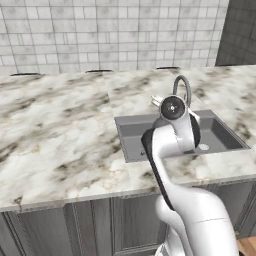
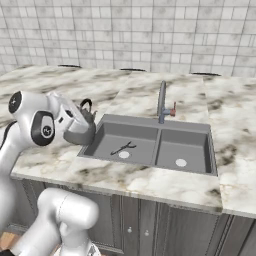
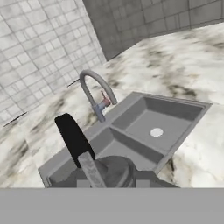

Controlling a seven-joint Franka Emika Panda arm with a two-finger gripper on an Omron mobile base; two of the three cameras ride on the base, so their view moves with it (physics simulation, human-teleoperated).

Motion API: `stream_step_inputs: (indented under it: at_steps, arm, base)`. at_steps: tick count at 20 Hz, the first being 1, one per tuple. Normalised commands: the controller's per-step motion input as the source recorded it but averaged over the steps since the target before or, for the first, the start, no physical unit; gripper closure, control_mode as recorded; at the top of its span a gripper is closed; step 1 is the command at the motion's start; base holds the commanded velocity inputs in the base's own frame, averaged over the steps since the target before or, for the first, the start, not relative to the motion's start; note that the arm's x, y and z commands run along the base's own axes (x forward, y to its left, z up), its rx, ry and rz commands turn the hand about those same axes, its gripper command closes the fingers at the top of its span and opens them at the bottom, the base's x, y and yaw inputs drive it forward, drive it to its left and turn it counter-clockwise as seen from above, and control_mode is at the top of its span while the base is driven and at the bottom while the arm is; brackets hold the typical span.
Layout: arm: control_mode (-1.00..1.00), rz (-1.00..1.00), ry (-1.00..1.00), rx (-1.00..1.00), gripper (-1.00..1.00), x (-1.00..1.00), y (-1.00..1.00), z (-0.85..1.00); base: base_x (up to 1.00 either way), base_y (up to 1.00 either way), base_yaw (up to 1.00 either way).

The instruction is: Open the cabinet, pick the kettle from the cabinet, and place it in the sink.

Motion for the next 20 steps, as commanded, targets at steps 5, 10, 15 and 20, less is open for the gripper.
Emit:
stream_step_inputs:
  at_steps: [5,10,15,20]
  arm:
    - [-1.00,-0.37,0.03,0.00,1.00,0.31,-0.06,-0.02]
    - [-1.00,-0.24,0.06,0.00,1.00,0.18,-0.13,-0.10]
    - [-1.00,-0.13,0.09,-0.01,1.00,0.23,-0.19,-0.09]
    - [-1.00,-0.02,0.09,-0.02,1.00,0.15,-0.28,-0.16]
  base:
    - [0.00,0.00,0.00]
    - [0.00,0.00,0.00]
    - [0.00,0.00,0.00]
    - [0.00,0.00,0.00]
